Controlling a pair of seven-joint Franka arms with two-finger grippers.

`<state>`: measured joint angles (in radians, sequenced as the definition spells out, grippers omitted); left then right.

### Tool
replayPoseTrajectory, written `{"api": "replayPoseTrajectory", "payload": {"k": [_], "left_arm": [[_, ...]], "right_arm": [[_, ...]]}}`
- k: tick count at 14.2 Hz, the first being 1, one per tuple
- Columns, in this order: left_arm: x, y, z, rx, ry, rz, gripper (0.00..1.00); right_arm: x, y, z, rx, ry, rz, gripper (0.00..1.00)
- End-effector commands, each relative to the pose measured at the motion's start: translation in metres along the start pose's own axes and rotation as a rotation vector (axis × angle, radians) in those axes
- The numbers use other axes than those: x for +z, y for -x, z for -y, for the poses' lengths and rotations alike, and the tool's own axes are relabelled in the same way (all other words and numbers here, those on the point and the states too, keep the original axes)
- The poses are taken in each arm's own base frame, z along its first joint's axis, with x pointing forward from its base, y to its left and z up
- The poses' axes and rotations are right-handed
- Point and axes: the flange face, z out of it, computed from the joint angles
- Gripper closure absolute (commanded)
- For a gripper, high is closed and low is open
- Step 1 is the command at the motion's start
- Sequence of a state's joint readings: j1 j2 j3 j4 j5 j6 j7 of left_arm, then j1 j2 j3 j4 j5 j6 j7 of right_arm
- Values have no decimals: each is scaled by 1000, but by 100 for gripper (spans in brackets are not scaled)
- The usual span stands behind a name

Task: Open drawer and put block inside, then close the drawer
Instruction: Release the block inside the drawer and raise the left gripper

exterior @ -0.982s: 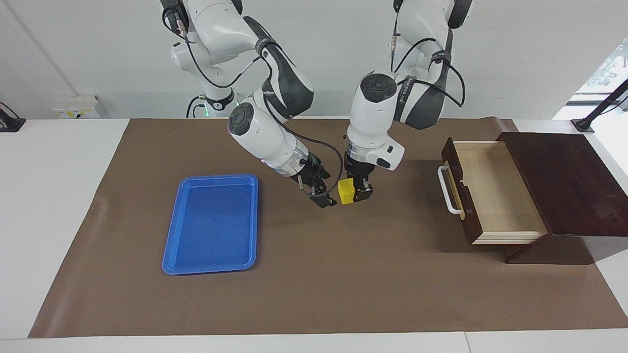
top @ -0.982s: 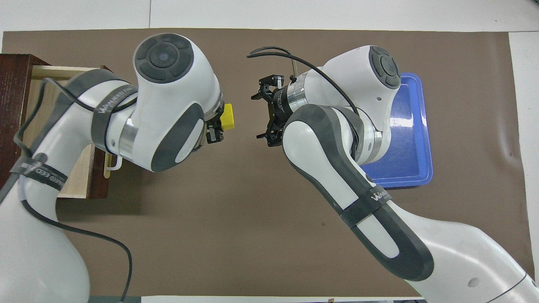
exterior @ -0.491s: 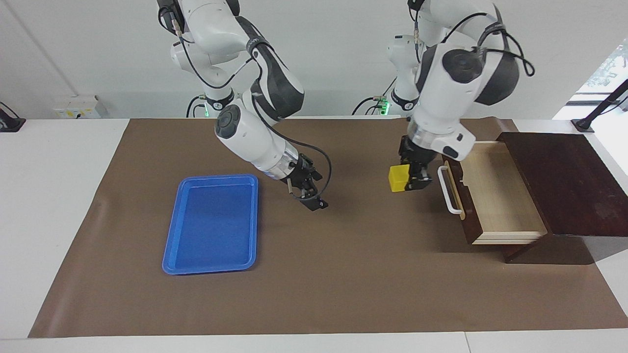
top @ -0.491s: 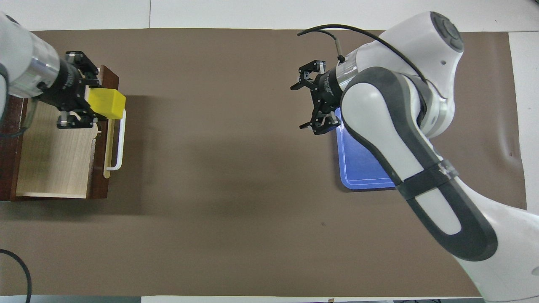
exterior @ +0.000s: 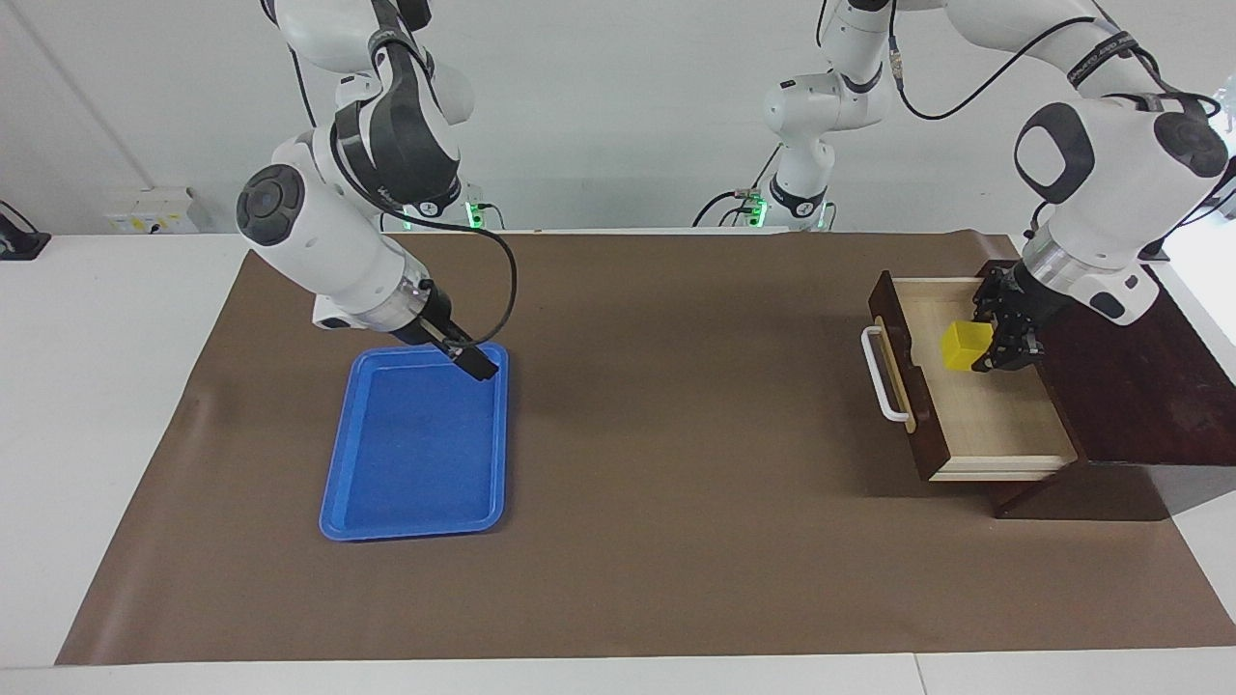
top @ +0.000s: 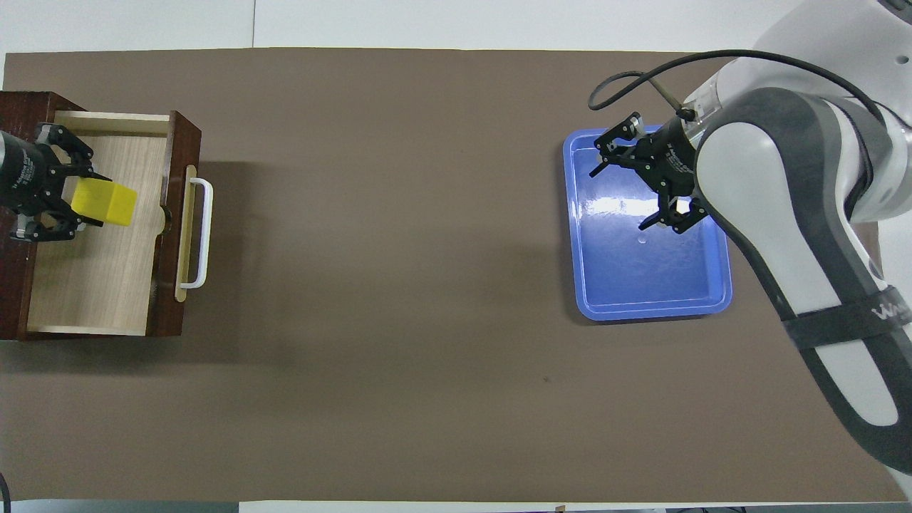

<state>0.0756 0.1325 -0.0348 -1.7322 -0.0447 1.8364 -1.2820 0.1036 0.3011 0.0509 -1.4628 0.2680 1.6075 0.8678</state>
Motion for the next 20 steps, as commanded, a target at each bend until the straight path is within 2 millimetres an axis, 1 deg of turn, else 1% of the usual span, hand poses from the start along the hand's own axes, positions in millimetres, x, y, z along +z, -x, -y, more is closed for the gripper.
{"api": "replayPoseTrajectory", "payload": {"k": [1, 2, 3, 4, 5, 6, 7, 9, 10, 11, 12, 13, 14, 15, 16, 17, 18, 19, 20], "left_arm": [[14, -21, 30, 28, 13, 0, 100], [17, -30, 34, 28, 24, -4, 100], [27, -31, 39, 24, 22, -5, 100], [37, -27, 41, 19, 26, -7, 100], [45, -24, 43, 20, 43, -13, 100], [49, -26, 44, 17, 48, -17, 100], [51, -30, 46, 14, 49, -17, 100], [53, -31, 46, 20, 50, -18, 100], [52, -31, 45, 20, 51, -18, 49], [51, -29, 44, 23, 48, -17, 0], [45, -24, 38, 30, 48, -16, 0], [28, -18, 32, 47, 37, -24, 0], [9, -6, 22, 64, 14, -21, 0], [0, 15, 10, 65, -10, -17, 0], [-8, 47, -7, 66, -18, -43, 0], [-11, 68, -14, 76, -21, -81, 0], [-7, 85, -16, 104, -30, -106, 0], [1, 104, -16, 140, -48, -127, 0], [7, 112, -16, 139, -53, -157, 0]], "right_arm": [[-27, -14, -37, -211, 59, -41, 0], [-36, -21, -51, -283, 82, -55, 0], [-47, -24, -63, -369, 103, -78, 0], [-58, -27, -75, -445, 115, -96, 0], [-69, -25, -85, -527, 137, -116, 0], [-79, -20, -92, -596, 171, -146, 0], [-91, -13, -105, -662, 204, -170, 0], [-107, 7, -125, -726, 216, -194, 0], [-114, 14, -139, -745, 217, -205, 0], [-118, 21, -150, -774, 227, -212, 0], [-120, 26, -155, -798, 236, -219, 0], [-120, 26, -156, -797, 236, -219, 0], [-119, 21, -161, -785, 235, -217, 0], [-118, 17, -162, -780, 232, -224, 0], [-116, 14, -160, -780, 226, -241, 0], [-112, 9, -158, -777, 222, -243, 0], [-107, 5, -157, -770, 223, -233, 0], [-107, 2, -160, -747, 221, -232, 0], [-104, 1, -160, -741, 221, -229, 0]]}}
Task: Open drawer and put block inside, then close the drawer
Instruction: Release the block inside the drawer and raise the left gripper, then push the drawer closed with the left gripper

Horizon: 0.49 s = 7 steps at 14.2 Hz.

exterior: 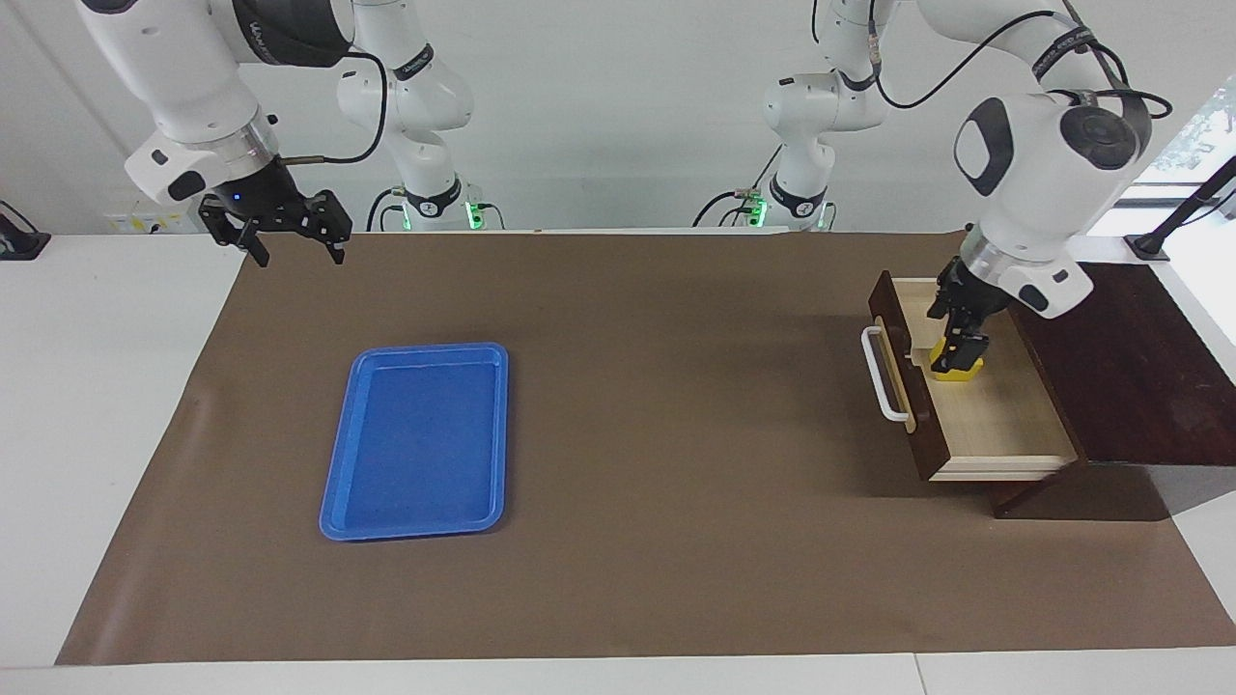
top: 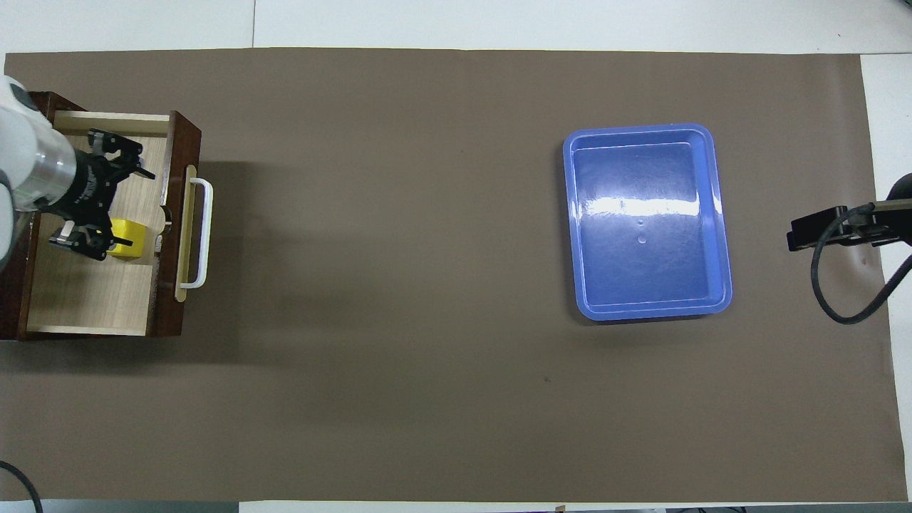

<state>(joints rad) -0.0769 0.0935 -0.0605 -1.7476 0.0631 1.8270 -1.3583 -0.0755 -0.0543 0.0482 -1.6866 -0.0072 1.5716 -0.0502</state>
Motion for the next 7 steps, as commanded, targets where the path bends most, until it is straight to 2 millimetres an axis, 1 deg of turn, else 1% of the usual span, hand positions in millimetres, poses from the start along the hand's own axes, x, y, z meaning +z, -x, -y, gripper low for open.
{"api": "replayPoseTrajectory", "payload": {"k": [1, 2, 3, 4, 5, 6, 7], "left_arm": [[25, 22, -10, -2, -61, -88, 0], [39, 29, -9, -10, -70, -120, 0], [57, 33, -3, -17, -77, -139, 0], [68, 30, 2, -17, -70, -147, 0], [73, 23, 5, -26, -50, -147, 0], [75, 10, 9, -46, -36, -147, 0], [74, 5, 8, -51, -32, -149, 0]], "right_arm": [[13, -1, -6, 12, 16, 8, 0], [17, -2, -7, 11, 16, 3, 0], [17, -3, -7, 10, 18, 0, 0], [19, -4, -8, 10, 18, 6, 0], [17, -5, -8, 8, 18, 6, 0], [17, -7, -11, 13, 17, 8, 0], [15, -7, -13, 14, 17, 11, 0]]}}
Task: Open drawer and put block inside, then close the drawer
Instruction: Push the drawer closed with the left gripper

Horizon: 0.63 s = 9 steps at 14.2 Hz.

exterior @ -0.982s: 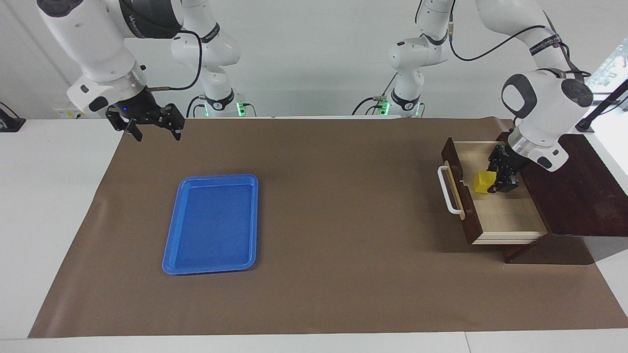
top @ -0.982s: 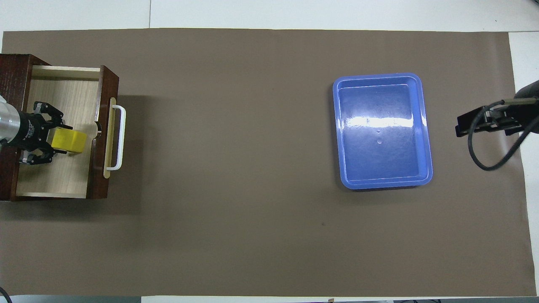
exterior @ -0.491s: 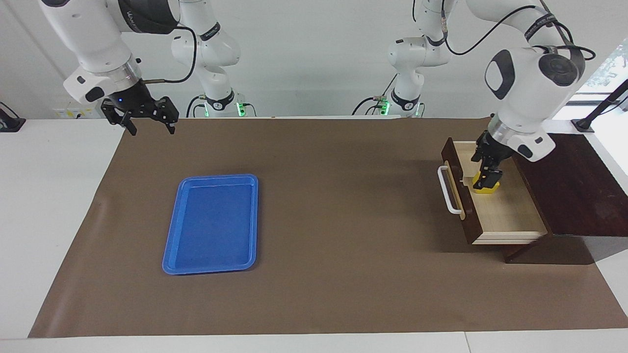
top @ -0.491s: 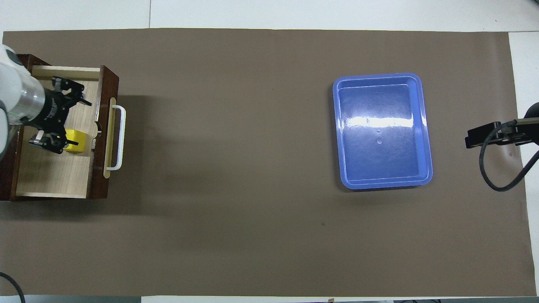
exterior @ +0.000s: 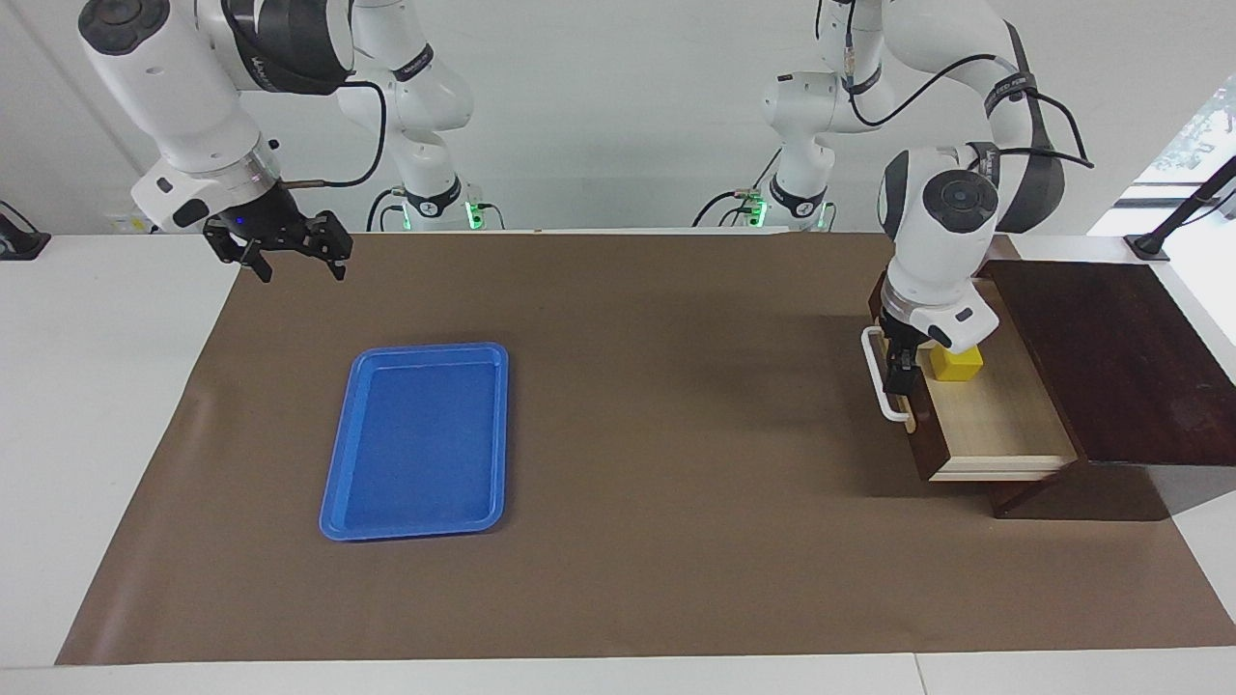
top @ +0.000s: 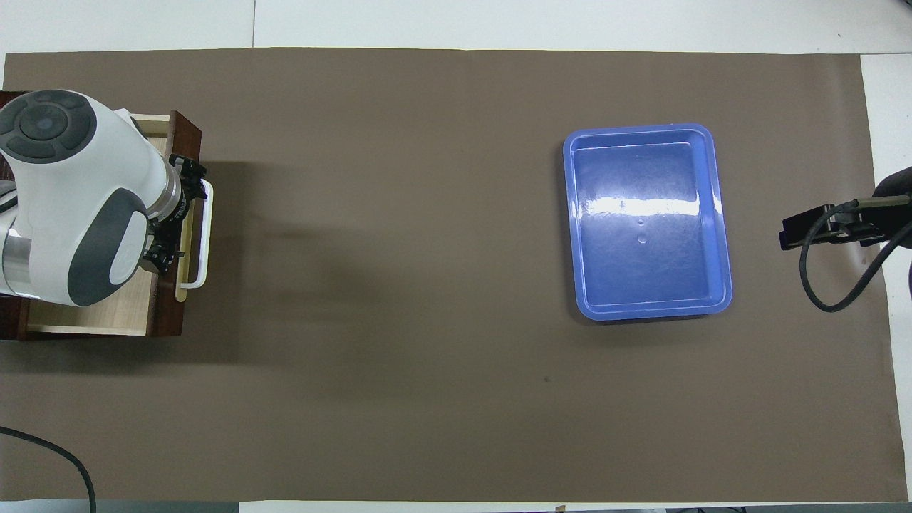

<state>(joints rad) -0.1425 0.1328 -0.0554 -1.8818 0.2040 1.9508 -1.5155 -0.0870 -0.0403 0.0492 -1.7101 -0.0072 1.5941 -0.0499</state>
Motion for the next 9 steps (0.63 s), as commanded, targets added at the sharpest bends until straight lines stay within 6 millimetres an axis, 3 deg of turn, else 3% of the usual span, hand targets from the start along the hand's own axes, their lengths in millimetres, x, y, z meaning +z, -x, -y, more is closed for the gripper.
{"api": "replayPoseTrajectory", "payload": {"k": [1, 4, 9], "left_arm": [[4, -36, 11, -31, 22, -31, 0], [-5, -75, 13, -52, 15, -73, 0], [9, -139, 35, -68, -1, -68, 0]], "right_arm": [[-2, -3, -7, 4, 19, -4, 0], [-2, -3, -7, 4, 17, -1, 0], [-7, 2, -1, -3, 20, -4, 0]]}}
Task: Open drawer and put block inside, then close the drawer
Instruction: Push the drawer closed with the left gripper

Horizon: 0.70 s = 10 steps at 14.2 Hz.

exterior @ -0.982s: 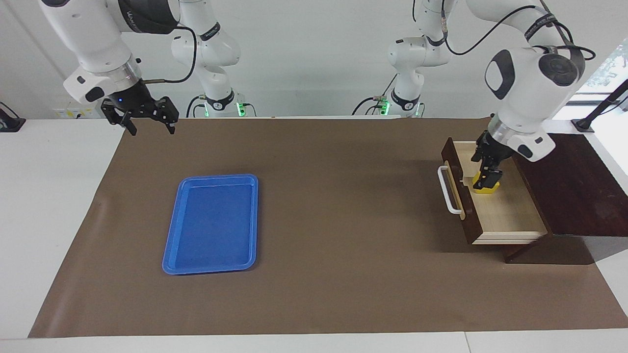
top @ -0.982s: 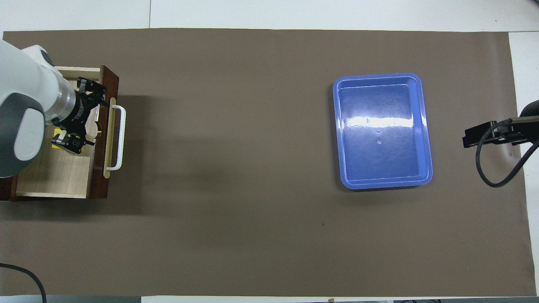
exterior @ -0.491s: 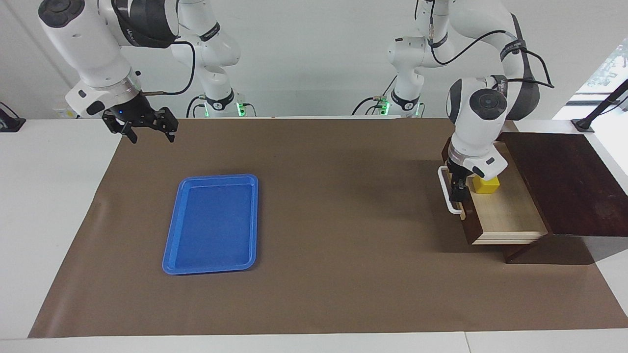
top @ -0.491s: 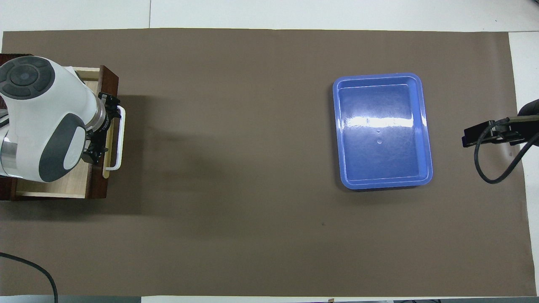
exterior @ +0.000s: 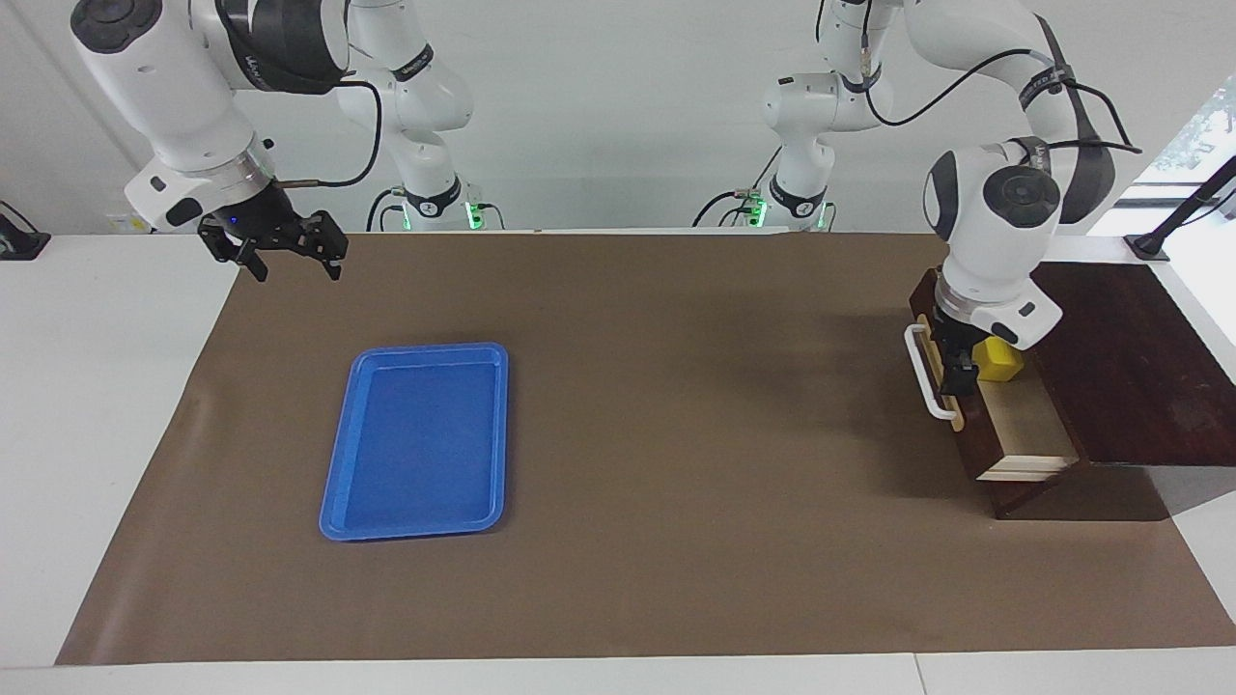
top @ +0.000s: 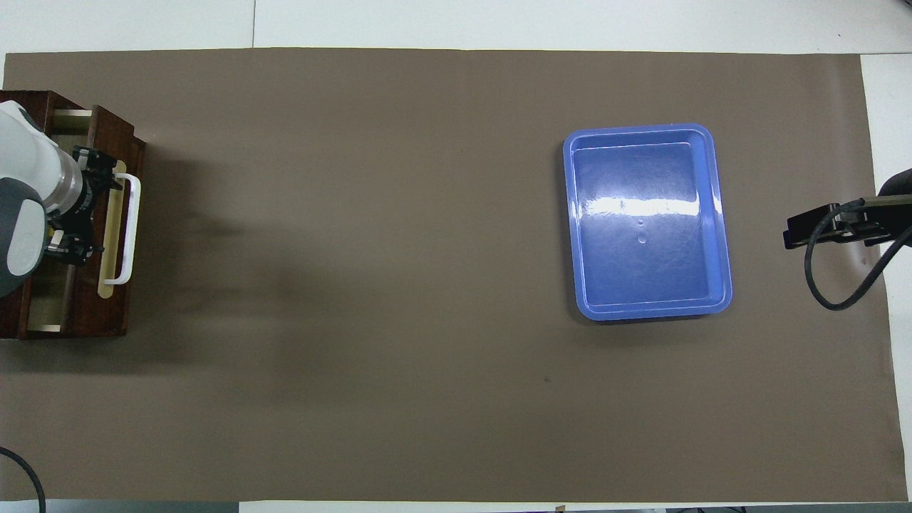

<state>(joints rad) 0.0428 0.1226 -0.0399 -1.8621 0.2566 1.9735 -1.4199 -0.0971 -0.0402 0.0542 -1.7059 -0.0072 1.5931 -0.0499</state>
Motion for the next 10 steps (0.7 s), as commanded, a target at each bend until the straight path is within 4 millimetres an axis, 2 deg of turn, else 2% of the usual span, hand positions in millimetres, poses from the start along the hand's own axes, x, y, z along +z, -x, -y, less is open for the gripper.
{"api": "replayPoseTrajectory", "payload": {"k": [1, 4, 6, 8, 10], "left_arm": [[7, -33, 11, 15, -5, -23, 0], [14, -55, 19, 39, -6, -22, 0], [9, -50, 15, 57, -12, -22, 0], [-19, -42, 13, 110, -19, -13, 0], [-46, -11, 13, 278, -49, 6, 0]], "right_arm": [[-5, 2, 2, -7, 20, -1, 0], [-6, 2, 2, -4, 19, -3, 0], [-5, 2, 2, -2, 19, -1, 0], [-6, 3, 4, -5, 19, -1, 0], [-6, 3, 4, -11, 18, -3, 0]]}}
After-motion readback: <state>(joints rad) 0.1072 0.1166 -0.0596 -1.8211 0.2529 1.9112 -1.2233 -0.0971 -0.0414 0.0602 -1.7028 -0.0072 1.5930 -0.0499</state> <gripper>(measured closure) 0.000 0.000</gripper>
